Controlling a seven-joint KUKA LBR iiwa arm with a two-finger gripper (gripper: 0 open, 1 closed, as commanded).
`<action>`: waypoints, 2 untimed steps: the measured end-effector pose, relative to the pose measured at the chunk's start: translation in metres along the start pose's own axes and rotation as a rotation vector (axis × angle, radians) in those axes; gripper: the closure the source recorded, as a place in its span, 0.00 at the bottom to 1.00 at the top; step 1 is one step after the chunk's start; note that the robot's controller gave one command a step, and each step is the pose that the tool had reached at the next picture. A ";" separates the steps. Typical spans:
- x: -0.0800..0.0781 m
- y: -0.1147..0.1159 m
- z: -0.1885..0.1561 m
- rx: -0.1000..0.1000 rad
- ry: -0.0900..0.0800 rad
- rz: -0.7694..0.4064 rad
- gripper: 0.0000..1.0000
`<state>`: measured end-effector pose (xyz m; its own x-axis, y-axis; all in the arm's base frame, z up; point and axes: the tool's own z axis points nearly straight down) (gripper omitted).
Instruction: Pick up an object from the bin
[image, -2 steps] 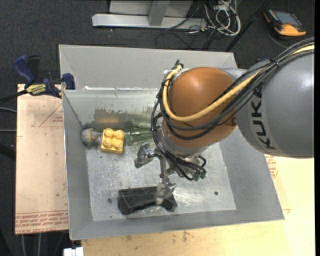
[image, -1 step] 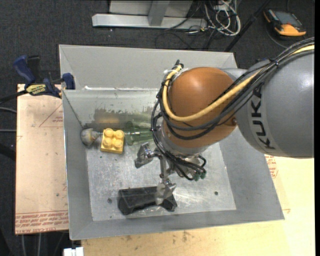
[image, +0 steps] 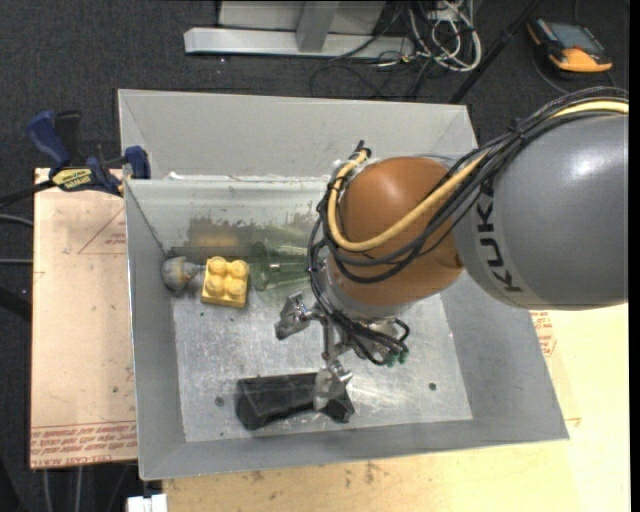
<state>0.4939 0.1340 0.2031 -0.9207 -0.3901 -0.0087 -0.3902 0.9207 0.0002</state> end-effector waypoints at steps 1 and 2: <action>-0.011 0.022 0.068 0.001 0.003 -0.043 0.00; -0.030 0.019 0.127 -0.005 0.023 0.060 1.00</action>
Offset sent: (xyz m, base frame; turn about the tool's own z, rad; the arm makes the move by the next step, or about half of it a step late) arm 0.0226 0.0260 -0.1331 0.0600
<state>0.5154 0.1632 0.0766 -0.9422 -0.3346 0.0147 -0.3346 0.9424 0.0050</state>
